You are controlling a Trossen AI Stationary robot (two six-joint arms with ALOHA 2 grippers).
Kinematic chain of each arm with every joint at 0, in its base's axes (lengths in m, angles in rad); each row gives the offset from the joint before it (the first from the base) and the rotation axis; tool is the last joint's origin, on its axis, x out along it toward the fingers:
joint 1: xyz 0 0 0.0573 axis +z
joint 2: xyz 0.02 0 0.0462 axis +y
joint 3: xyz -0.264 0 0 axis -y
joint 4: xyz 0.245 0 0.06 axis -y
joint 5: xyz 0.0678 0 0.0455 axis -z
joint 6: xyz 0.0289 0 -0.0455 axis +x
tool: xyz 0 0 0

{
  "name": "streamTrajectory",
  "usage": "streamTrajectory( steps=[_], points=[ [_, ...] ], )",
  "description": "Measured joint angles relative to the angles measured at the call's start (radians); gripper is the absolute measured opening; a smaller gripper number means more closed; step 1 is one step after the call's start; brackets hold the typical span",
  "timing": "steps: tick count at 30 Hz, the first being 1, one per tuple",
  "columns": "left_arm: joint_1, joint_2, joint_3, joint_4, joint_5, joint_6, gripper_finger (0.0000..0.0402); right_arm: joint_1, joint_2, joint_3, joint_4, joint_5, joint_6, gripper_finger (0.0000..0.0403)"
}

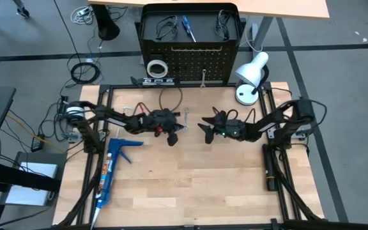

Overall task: Hang tools onto peg board
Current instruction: Hang the wrench on the pegboard

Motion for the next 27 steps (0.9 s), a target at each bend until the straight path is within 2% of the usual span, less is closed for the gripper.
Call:
streamTrajectory(
  steps=[7,13,20,27],
  points=[
    [-0.006,0.138,0.129,-0.13,-0.012,-0.012,0.0001,-0.014,-0.141,0.002,-0.082,-0.032,-0.153,0.0215],
    [-0.009,0.195,0.152,-0.144,-0.081,-0.05,0.0001,-0.013,-0.214,0.005,-0.145,-0.032,-0.189,0.0215],
    [-0.035,0.201,0.154,-0.162,-0.073,-0.053,0.0001,-0.012,-0.237,0.004,-0.231,-0.032,-0.203,0.0215],
    [-0.083,0.201,0.152,-0.171,0.014,-0.089,0.0001,0.004,-0.237,0.004,-0.254,-0.032,-0.208,0.0215]
  ],
)
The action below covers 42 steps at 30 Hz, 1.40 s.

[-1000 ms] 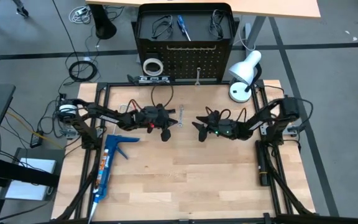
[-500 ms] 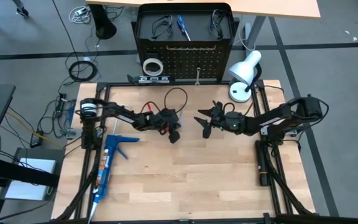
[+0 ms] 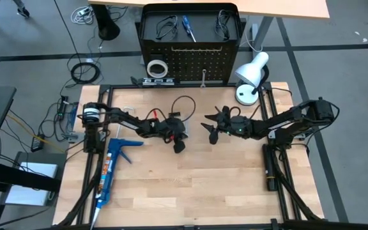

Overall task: Hang tools onto peg board
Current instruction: Hang the wrench on the pegboard

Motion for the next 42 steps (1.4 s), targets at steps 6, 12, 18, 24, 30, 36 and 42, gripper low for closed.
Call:
streamTrajectory(
  steps=[6,12,18,24,30,36,42],
  points=[
    [-0.047,0.002,-0.002,0.016,0.138,0.01,0.0001,0.0,0.0,0.0,0.0,0.0,0.0,0.0215],
    [-0.064,0.0,-0.007,0.071,0.294,0.011,0.0001,0.004,0.0,0.0,0.0,0.0,0.004,0.0215],
    [-0.062,-0.036,0.012,0.102,0.274,0.042,0.0001,0.024,-0.017,0.0,0.001,0.0,0.004,0.0215],
    [-0.061,-0.058,0.036,0.108,0.102,0.158,0.0001,0.068,-0.079,0.001,-0.035,0.004,-0.011,0.0214],
    [-0.022,-0.05,0.056,0.1,0.016,0.224,0.0001,0.14,-0.126,0.001,-0.137,0.031,-0.012,0.021],
    [0.031,-0.021,0.12,-0.008,0.017,0.222,0.0001,0.178,-0.147,0.0,-0.146,0.11,-0.014,0.0208],
    [0.046,0.005,0.238,-0.209,0.019,0.249,0.0,0.18,-0.151,0.001,-0.149,0.121,-0.006,0.0207]
  ],
)
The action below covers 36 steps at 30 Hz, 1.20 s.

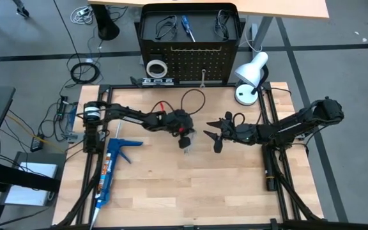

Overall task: Hang tools onto peg board
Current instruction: Hang the wrench on the pegboard

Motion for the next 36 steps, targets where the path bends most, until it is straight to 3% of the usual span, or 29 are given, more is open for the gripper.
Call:
streamTrajectory(
  steps=[6,15,24,30,36],
  points=[
    [0.001,0.041,0.075,-0.097,0.001,0.002,0.0,0.0,-0.006,0.004,-0.002,0.001,0.002,0.0207],
    [0.001,0.13,0.127,-0.1,-0.001,-0.001,0.0,0.0,-0.007,0.004,-0.005,-0.002,0.007,0.0207],
    [0.001,0.133,0.128,-0.112,-0.003,-0.007,0.0,0.057,-0.007,0.006,-0.049,-0.088,-0.097,0.0207],
    [-0.002,0.132,0.14,-0.107,0.0,-0.003,0.0,0.074,-0.007,0.006,-0.057,-0.058,-0.068,0.0207],
    [-0.002,0.132,0.21,-0.216,0.007,0.033,0.0,0.074,-0.007,0.006,-0.049,-0.051,-0.055,0.0207]
  ],
)
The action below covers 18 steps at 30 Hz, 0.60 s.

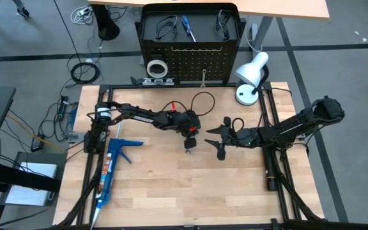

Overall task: Hang tools onto peg board
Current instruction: Hang the wrench on the pegboard

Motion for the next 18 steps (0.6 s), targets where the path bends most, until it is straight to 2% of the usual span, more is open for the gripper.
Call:
streamTrajectory(
  steps=[8,14,18],
  points=[
    [0.0,-0.002,0.005,0.006,0.0,0.02,0.0,0.0,0.0,0.0,-0.002,0.029,0.009,0.0207],
    [0.0,-0.002,0.005,-0.008,-0.071,0.052,0.0,0.0,0.0,0.0,0.003,0.029,0.009,0.0207],
    [0.004,0.012,0.006,-0.009,-0.066,0.084,0.0,0.0,0.0,0.0,0.007,0.029,0.01,0.0207]
  ],
)
